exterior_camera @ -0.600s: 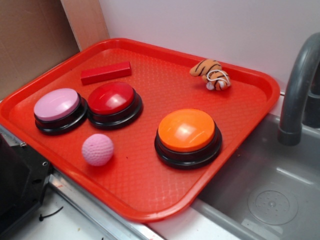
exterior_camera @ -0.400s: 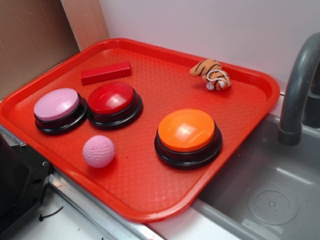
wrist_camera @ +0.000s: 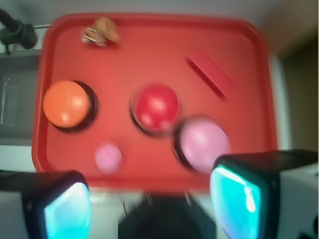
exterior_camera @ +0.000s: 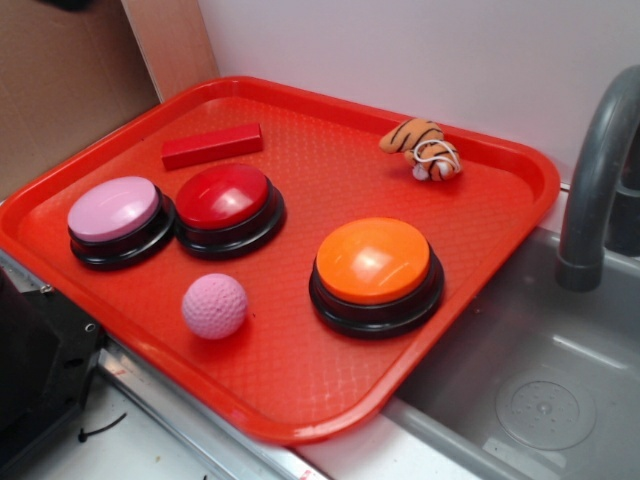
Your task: Push the orange button.
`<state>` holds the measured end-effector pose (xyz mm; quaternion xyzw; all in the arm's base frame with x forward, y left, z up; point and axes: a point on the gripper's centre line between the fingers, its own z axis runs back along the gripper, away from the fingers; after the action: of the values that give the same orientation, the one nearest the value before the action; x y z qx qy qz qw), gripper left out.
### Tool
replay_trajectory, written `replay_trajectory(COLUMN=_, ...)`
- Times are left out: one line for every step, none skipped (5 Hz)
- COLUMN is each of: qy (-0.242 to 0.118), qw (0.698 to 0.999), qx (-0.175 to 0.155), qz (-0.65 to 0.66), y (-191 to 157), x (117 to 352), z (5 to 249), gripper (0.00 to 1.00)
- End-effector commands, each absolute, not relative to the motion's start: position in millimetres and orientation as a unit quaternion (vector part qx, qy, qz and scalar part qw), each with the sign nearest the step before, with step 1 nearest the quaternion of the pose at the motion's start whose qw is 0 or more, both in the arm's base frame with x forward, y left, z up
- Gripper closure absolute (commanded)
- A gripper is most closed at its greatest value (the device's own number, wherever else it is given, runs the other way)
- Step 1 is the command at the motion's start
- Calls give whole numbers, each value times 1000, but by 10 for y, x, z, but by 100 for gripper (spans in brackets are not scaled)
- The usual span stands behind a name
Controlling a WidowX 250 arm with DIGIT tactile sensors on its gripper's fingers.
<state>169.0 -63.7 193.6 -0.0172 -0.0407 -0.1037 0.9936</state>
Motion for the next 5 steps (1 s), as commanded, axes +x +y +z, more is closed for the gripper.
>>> replay_trajectory(qy=-72, qw=966, qx=-27, qz=-248, y=-1422, x=1988, z=1573, gripper=0)
replay_trajectory(qy=-59, qw=957, qx=-22, qz=-284, y=-1499, x=2090, z=1287, gripper=0)
replay_trajectory(qy=-60, qw=951, qx=-47, qz=-301, y=-1500, x=2108, z=965, gripper=0)
replay_trajectory(qy=-45, qw=948, qx=-55, qz=-310, y=-1500, x=2138, z=767, gripper=0)
replay_trajectory(qy=-18, qw=944, qx=-42, qz=-327, y=-1534, x=2166, z=580, gripper=0)
